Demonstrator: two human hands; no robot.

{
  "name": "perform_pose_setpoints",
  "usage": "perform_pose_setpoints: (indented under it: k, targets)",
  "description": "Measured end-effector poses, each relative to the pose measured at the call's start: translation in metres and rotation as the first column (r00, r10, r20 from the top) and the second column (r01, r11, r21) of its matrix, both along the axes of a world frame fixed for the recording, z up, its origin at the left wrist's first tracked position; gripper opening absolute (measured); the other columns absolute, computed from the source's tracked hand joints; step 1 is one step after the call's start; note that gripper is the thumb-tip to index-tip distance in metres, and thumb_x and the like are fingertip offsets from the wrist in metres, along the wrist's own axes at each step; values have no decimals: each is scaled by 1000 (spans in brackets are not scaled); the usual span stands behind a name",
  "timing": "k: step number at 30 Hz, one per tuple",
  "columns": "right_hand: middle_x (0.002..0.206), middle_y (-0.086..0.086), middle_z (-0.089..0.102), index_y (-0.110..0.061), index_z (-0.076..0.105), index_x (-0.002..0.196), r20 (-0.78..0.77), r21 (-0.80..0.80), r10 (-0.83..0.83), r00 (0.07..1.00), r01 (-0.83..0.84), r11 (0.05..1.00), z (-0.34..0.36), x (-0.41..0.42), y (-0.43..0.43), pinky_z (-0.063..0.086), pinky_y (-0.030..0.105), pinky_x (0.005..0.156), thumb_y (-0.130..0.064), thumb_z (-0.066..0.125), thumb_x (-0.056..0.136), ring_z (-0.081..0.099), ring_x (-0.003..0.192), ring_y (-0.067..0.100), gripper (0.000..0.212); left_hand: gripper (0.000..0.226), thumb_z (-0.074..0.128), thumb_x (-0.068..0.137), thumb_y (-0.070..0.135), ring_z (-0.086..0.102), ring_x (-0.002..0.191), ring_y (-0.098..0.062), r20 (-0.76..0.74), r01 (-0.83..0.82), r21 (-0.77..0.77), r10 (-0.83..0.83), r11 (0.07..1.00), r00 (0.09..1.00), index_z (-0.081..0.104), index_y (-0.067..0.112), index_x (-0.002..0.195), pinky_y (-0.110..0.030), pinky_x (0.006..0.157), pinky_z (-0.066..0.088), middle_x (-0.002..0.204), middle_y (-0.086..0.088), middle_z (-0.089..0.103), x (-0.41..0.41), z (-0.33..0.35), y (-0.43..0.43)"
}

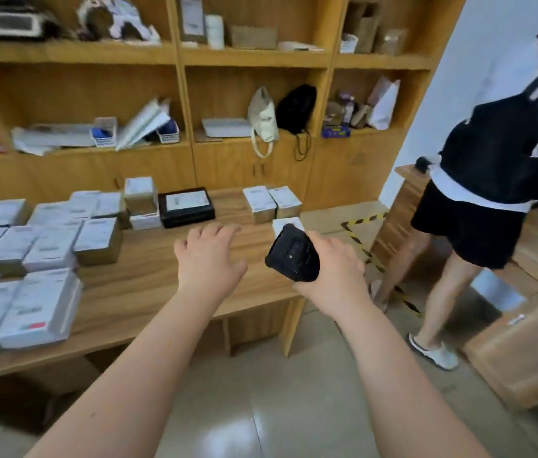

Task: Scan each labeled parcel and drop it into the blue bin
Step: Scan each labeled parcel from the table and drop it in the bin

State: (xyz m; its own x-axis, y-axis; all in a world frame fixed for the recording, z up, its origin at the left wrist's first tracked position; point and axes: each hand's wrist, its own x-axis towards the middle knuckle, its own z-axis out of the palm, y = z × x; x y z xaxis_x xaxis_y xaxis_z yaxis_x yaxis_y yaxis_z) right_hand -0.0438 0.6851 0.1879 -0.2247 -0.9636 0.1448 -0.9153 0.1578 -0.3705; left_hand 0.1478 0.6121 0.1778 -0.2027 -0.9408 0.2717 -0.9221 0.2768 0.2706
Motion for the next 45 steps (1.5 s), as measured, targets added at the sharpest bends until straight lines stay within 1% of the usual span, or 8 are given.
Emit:
perform_pose_setpoints:
  k: [10, 14, 20, 26, 33, 38, 42, 45]
  targets:
    - [132, -6, 51, -36, 38, 144, 63, 24, 361, 931, -363, 932, -23, 152, -135, 44, 48, 97, -29, 81, 70, 46, 121, 24, 86, 60, 63, 87, 43, 37, 136, -27, 0, -385, 96, 387, 918, 922, 43, 37, 143, -50, 111, 28, 146, 2, 47, 163, -25, -55]
    - [140, -6, 48, -33, 35, 149, 66, 29, 484, 872, -487, 873, -31, 196, -176, 39, 45, 102, -32, 83, 75, 40, 126, 24, 88, 58, 63, 87, 42, 35, 135, -28, 14, -490, 124, 492, 863, 870, 45, 34, 141, -48, 109, 26, 144, 0, 48, 203, -31, -68]
    - [142, -4, 46, -32, 33, 150, 37, 100, 641, 767, -641, 761, -40, 253, -247, 35, 44, 101, -34, 80, 78, 39, 128, 27, 86, 55, 60, 89, 43, 37, 132, -28, 43, -625, 146, 626, 767, 779, 44, 35, 141, -45, 107, 27, 142, 2, 49, 249, -46, -100]
    - [135, -2, 50, -32, 36, 146, 13, 169, 724, 690, -715, 679, -51, 295, -318, 40, 46, 102, -37, 80, 73, 42, 129, 29, 86, 55, 60, 89, 47, 35, 135, -27, 89, -750, 195, 750, 632, 656, 45, 38, 141, -46, 110, 24, 145, 5, 47, 287, -57, -129]
    - [139, -2, 46, -33, 32, 148, 92, 233, 806, 585, -800, 553, -78, 358, -345, 38, 44, 104, -37, 78, 73, 40, 128, 28, 88, 62, 62, 88, 46, 34, 136, -28, 109, -840, 313, 862, 444, 496, 41, 35, 145, -50, 111, 24, 145, 1, 47, 331, -83, -133]
    - [135, -2, 48, -31, 35, 144, 87, 232, 842, 532, -833, 502, -94, 419, -344, 37, 45, 100, -34, 74, 72, 42, 124, 29, 81, 64, 61, 89, 47, 32, 137, -29, 133, -840, 359, 869, 406, 477, 38, 34, 147, -51, 111, 25, 147, 1, 45, 378, -100, -147]
    - [130, -1, 49, -29, 37, 140, 88, 233, 830, 551, -821, 521, -107, 474, -350, 38, 49, 100, -32, 74, 71, 43, 122, 30, 78, 65, 62, 89, 49, 33, 137, -29, 155, -815, 348, 829, 463, 537, 38, 34, 148, -51, 110, 26, 147, 0, 44, 432, -108, -163]
    - [127, -1, 50, -29, 39, 136, 83, 251, 795, 601, -784, 567, -115, 513, -355, 38, 49, 99, -30, 72, 72, 45, 121, 30, 72, 67, 63, 87, 50, 33, 136, -30, 172, -786, 363, 793, 500, 584, 38, 35, 147, -51, 109, 27, 147, -1, 44, 481, -113, -172]
